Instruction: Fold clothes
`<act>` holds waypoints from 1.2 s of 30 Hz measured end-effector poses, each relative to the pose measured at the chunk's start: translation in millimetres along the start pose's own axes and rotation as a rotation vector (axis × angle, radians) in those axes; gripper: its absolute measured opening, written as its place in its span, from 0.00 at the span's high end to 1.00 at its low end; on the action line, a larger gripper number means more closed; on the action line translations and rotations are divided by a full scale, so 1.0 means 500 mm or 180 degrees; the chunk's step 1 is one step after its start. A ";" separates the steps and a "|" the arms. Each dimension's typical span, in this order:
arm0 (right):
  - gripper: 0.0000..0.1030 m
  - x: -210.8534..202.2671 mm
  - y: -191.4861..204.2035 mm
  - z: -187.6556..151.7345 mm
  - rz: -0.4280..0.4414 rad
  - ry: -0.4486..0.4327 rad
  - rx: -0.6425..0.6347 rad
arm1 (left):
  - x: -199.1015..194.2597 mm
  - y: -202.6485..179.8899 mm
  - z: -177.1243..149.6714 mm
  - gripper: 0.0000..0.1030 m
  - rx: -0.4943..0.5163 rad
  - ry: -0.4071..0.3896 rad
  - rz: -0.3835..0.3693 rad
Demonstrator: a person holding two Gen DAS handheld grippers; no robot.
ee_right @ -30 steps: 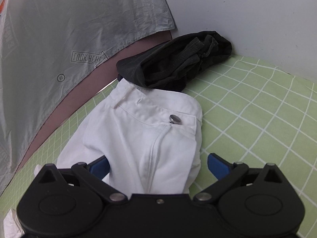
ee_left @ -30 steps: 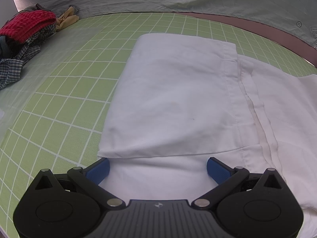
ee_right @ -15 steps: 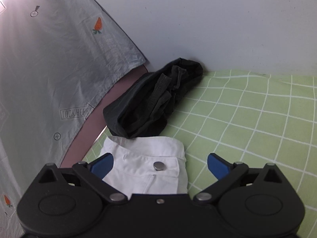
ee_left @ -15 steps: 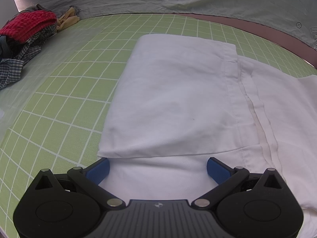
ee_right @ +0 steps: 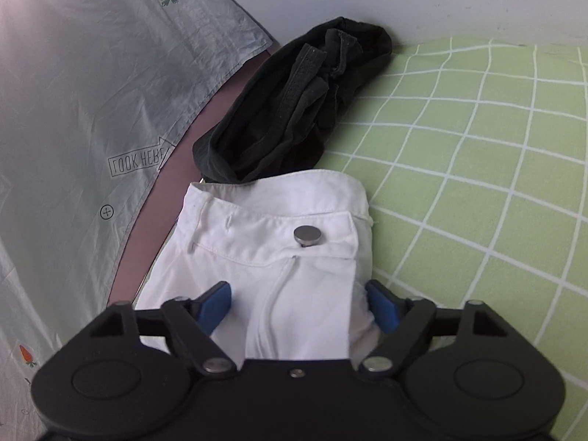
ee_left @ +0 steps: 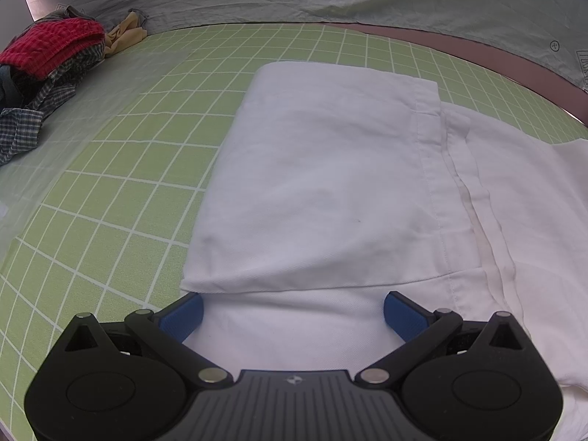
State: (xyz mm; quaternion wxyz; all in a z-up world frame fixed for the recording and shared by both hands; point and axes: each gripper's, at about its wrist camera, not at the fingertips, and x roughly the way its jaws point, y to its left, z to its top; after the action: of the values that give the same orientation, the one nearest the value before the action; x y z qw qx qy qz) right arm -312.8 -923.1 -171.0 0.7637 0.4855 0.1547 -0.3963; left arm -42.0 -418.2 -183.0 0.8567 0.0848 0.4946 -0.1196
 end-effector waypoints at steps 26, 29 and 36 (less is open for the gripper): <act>0.21 -0.179 -0.112 -0.011 -0.0575 -0.0441 0.0047 | 0.003 0.004 0.004 0.00 0.0015 0.0048 -0.0012; 0.18 -0.163 -0.124 -0.025 -0.0390 -0.0375 0.0287 | 0.003 0.003 0.003 0.00 0.0012 0.0042 -0.0010; 0.55 -0.129 -0.119 -0.019 -0.0221 -0.0443 0.0495 | 0.004 0.004 0.003 0.00 0.0010 0.0055 -0.0008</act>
State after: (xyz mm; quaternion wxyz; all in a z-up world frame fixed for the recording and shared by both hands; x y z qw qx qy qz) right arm -397.2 -898.3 -172.4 0.7184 0.5090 0.0868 -0.4661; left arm -38.9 -417.1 -184.0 0.8521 0.0865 0.5019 -0.1207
